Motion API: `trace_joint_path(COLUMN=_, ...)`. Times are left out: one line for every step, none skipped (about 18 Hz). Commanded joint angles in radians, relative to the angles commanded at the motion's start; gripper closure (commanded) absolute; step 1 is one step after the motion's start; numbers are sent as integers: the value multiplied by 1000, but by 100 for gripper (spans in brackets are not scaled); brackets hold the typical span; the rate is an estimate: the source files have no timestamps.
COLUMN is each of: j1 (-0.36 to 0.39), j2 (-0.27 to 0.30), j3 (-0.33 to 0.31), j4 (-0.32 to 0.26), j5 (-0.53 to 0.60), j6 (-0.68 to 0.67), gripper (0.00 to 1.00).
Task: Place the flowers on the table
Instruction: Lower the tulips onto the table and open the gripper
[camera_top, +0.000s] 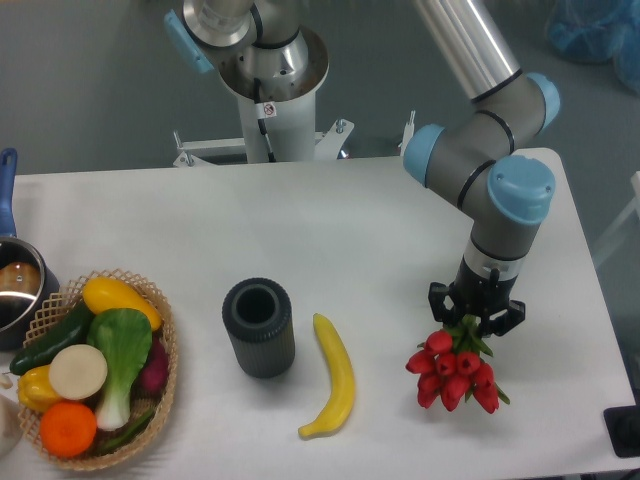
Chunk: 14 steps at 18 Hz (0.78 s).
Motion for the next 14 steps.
trace_joint_path(j1=0, j2=-2, j3=-3, j4=0, j5=0, j6=0, gripper=46)
trace_joint_path(j1=0, j2=-2, j3=0, j4=2, j5=0, j6=3, gripper=40)
trace_joint_path(j1=0, j2=-5, j3=0, j4=2, j5=0, j6=6, gripper=30)
trace_joint_path(j1=0, j2=-5, j3=0, j4=5, j5=0, j6=6, gripper=28)
trace_joint_path(j1=0, j2=-5, j3=-3, j4=6, j5=0, j6=8, gripper=24)
trace_joint_path(j1=0, j2=-5, j3=0, j4=8, j5=-2, j6=9, gripper=15)
trace_joint_path(j1=0, j2=-5, j3=0, j4=8, j5=-2, j6=11, gripper=9)
trace_joint_path(j1=0, j2=-6, j3=0, j4=9, j5=-2, j6=11, gripper=4)
trace_joint_path(j1=0, j2=-5, j3=-5, j4=9, j5=-2, j6=9, gripper=1)
trace_joint_path(j1=2, j2=1, j3=-9, j4=9, j5=-2, j6=11, gripper=0)
trace_joint_path(j1=5, j2=11, j3=-12, j4=8, j5=-3, j6=11, gripper=0)
trace_joint_path(j1=6, j2=26, j3=-18, j4=8, j5=-5, j6=11, gripper=0)
trace_joint_path(j1=12, j2=46, j3=-26, j4=8, j5=-11, j6=11, gripper=0)
trace_joint_path(j1=17, j2=60, j3=-31, j4=8, j5=-20, j6=11, gripper=0)
